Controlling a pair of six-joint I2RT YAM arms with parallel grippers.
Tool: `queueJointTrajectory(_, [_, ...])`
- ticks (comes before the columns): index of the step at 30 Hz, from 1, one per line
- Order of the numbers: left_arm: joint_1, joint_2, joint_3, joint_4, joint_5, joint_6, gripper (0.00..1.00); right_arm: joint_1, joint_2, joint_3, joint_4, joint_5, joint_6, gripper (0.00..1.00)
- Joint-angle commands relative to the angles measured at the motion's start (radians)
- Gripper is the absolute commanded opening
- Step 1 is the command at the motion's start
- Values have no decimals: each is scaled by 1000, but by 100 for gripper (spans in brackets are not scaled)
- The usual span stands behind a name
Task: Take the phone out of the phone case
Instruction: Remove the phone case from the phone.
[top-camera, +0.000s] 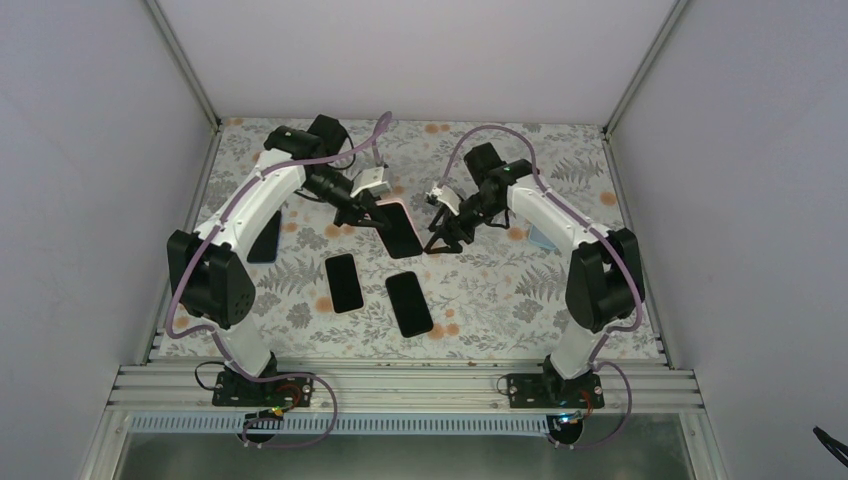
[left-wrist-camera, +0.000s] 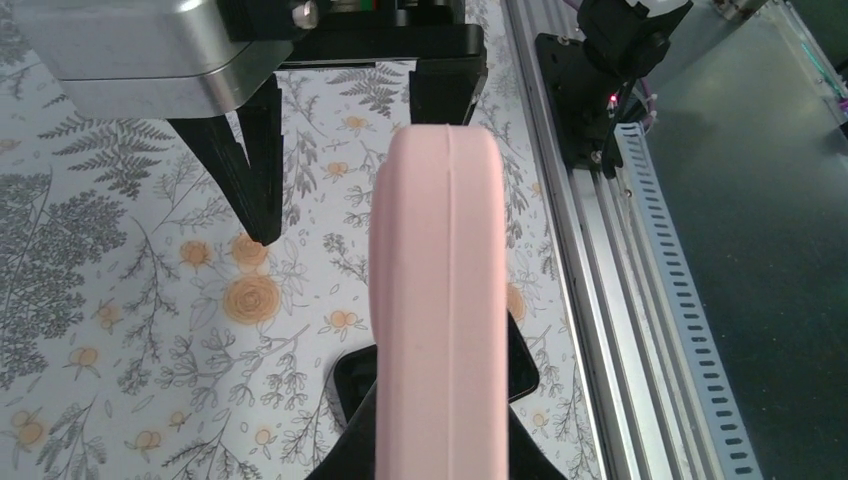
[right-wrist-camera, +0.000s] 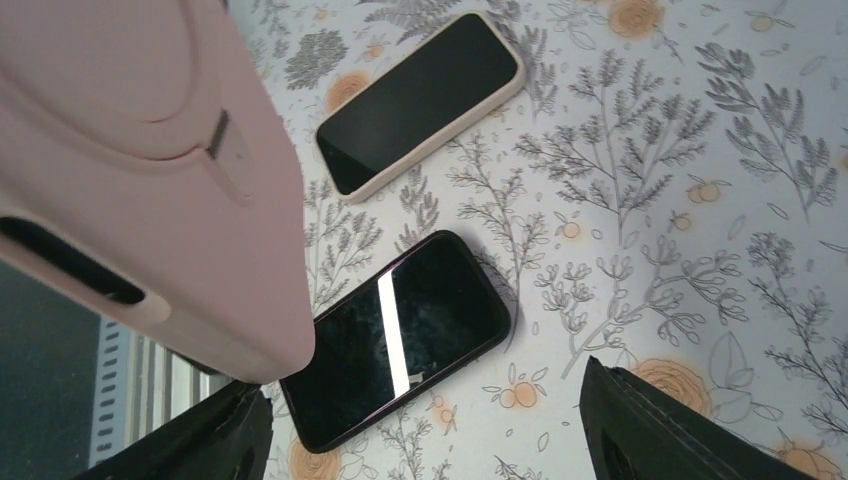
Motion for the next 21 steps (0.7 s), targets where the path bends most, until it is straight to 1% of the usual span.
queueJointTrajectory(1, [-11,-37,34,-17,156,9,2,11,33,41,150,84,126,78])
queueJointTrajectory(8, [-17,-49,12,-17,191,16,2,14,51,92,275,215,255,79])
queueJointTrajectory(12, [-18,-56,0,-17,208,18,2,13,80,142,290,240,280,79])
queueJointTrajectory(16, [-18,-59,-1,-17,238,25,2,12,98,171,296,227,297,80])
queueJointTrajectory(21, [-19,-28,9,-17,279,32,2,20,89,210,294,128,309,82])
